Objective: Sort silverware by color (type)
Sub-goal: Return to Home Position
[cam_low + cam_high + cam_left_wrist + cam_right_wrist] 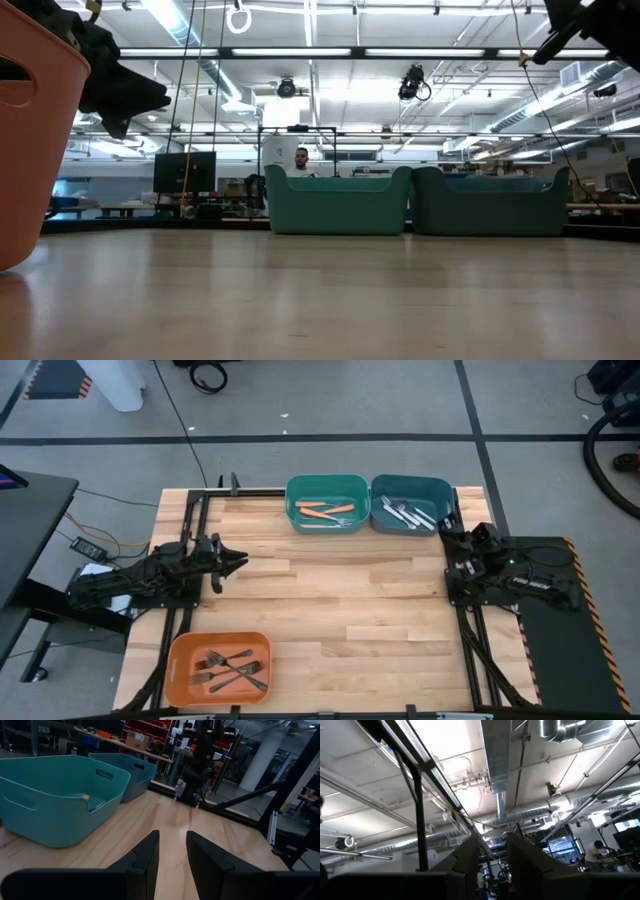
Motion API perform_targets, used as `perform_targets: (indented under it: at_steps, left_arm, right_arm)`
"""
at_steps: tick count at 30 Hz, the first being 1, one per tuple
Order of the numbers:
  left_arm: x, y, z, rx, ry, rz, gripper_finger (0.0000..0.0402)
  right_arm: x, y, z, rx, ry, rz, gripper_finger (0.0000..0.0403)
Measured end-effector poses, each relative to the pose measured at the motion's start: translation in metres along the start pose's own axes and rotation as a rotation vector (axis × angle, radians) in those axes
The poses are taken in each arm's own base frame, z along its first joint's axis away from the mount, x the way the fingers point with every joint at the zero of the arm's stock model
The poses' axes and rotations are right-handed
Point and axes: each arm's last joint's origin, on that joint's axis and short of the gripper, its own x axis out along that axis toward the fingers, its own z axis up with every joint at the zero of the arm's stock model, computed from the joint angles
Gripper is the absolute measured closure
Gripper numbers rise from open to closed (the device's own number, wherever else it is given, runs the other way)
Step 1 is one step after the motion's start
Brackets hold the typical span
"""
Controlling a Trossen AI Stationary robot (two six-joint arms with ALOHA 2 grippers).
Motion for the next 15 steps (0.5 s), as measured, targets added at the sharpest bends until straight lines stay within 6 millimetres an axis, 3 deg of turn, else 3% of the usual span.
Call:
perform_targets:
  at_steps: [15]
  left_arm:
    - [0.0004,0.0001,-0.0004,0.0,0.004,0.001,0.0294]
  right_arm:
    - [0.0,0.0001,-0.0001,0.001,0.001,0.001,0.0297]
